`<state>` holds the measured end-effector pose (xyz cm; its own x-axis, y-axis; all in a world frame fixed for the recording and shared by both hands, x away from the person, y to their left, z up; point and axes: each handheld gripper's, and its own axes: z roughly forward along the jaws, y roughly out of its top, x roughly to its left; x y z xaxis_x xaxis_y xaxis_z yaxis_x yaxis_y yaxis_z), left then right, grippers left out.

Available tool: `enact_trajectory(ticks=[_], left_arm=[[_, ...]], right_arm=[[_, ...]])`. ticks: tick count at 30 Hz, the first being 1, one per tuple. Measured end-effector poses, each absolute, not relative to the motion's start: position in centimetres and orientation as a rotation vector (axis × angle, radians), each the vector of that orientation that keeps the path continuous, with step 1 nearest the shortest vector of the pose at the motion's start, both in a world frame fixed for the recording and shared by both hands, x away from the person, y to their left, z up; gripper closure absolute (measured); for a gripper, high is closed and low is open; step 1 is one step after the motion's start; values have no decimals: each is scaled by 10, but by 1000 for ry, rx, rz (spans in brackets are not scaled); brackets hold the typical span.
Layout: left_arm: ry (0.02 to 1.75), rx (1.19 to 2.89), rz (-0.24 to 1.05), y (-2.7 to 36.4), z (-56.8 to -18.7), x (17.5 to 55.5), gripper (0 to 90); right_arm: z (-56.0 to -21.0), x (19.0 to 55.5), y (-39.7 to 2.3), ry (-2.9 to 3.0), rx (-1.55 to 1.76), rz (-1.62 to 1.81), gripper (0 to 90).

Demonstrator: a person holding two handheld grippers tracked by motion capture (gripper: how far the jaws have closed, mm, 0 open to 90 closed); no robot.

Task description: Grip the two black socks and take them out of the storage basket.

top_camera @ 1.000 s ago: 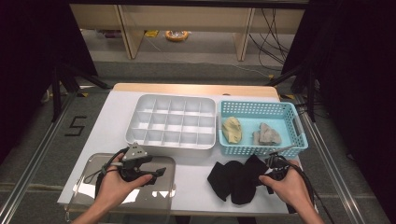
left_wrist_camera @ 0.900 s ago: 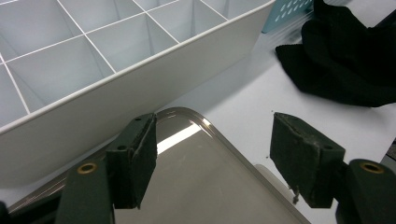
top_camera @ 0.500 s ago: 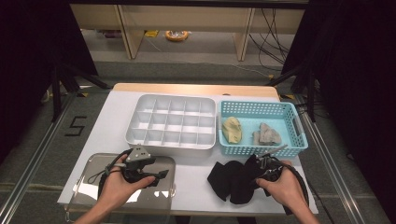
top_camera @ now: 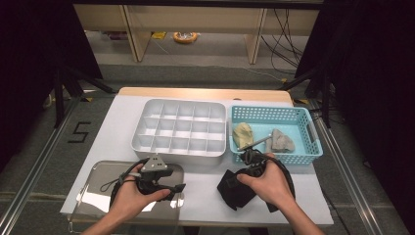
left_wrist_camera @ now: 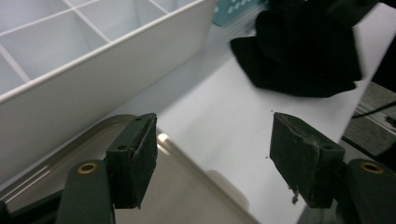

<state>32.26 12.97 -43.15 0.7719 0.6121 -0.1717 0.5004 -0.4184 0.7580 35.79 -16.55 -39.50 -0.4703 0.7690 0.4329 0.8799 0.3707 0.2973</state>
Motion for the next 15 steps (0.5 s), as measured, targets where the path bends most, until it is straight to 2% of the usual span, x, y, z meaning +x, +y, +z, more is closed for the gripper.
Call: enact_trajectory(ticks=[6,10,15], left_arm=[[765,2141,119,111,-432,321,314],[743,2139,16,98,-434,319,314],[707,2155,36,90,-431,321,314]], right_arm=[[-413,369,-143,-2413,-1397,-695,873],[-417,371,-139,-2418,-1389,-716,871],[-404,368,-145,-2365,-1435,-750,873]])
